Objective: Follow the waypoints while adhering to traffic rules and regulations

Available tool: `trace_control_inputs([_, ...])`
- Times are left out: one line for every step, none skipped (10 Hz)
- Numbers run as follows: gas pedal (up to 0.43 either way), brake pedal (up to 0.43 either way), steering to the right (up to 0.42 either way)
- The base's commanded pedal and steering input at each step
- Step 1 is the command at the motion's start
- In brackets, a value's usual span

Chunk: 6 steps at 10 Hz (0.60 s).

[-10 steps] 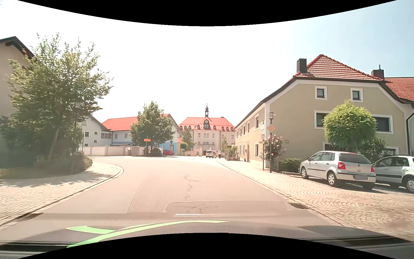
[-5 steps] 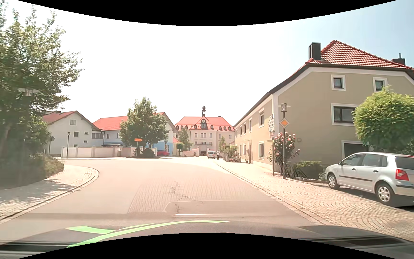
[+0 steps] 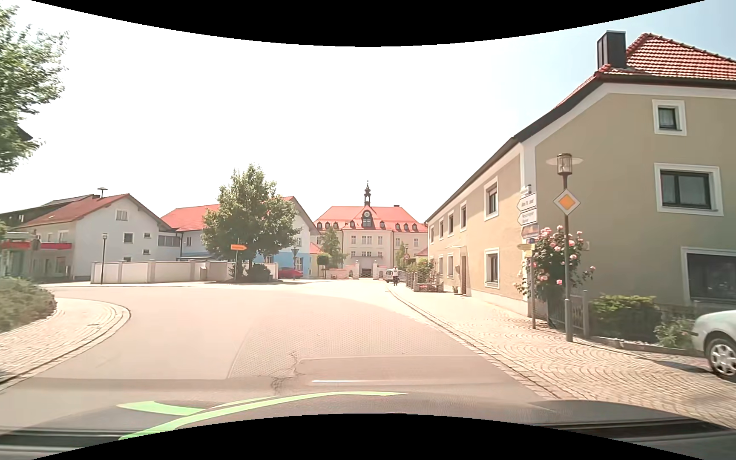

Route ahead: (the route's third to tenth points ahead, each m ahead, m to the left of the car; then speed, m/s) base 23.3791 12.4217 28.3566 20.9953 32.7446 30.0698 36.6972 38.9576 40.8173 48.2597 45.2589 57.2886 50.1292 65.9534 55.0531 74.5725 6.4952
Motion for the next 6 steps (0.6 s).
trace_control_inputs([0.169,0.0,-0.066])
trace_control_inputs([0.169,0.0,-0.076])
trace_control_inputs([0.169,0.0,-0.087])
trace_control_inputs([0.169,0.0,-0.096])
trace_control_inputs([0.169,0.0,-0.107])
trace_control_inputs([0.157,0.0,-0.121])
